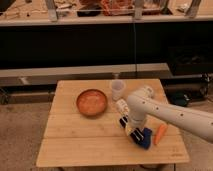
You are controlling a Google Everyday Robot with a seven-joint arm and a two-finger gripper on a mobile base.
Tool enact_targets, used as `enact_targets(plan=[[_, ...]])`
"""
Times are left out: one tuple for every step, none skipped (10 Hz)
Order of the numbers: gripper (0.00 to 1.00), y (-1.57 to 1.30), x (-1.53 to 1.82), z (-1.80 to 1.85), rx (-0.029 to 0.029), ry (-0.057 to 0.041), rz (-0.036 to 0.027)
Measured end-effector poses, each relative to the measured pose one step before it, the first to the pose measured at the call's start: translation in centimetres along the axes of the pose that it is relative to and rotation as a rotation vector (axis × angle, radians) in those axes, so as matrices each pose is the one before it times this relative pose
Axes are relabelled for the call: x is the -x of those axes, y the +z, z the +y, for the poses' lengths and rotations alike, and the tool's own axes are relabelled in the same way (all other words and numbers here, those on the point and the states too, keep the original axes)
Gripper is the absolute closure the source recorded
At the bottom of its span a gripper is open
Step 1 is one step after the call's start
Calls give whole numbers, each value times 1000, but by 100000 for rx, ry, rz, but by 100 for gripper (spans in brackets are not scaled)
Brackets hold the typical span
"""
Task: Place the eraser on the white sponge
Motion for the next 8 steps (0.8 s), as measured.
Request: enact_targets(plan=[[95,86,287,397,-396,647,-25],[95,49,182,272,-202,464,-23],[95,-24,51,41,-338,359,102],[91,-5,31,20,-312,-12,209],[83,-43,10,-55,-81,-273,102],[73,-142,91,121,-11,-2,229],[61,-202,27,56,-222,62,320],[52,-236,28,79,-133,155,206]])
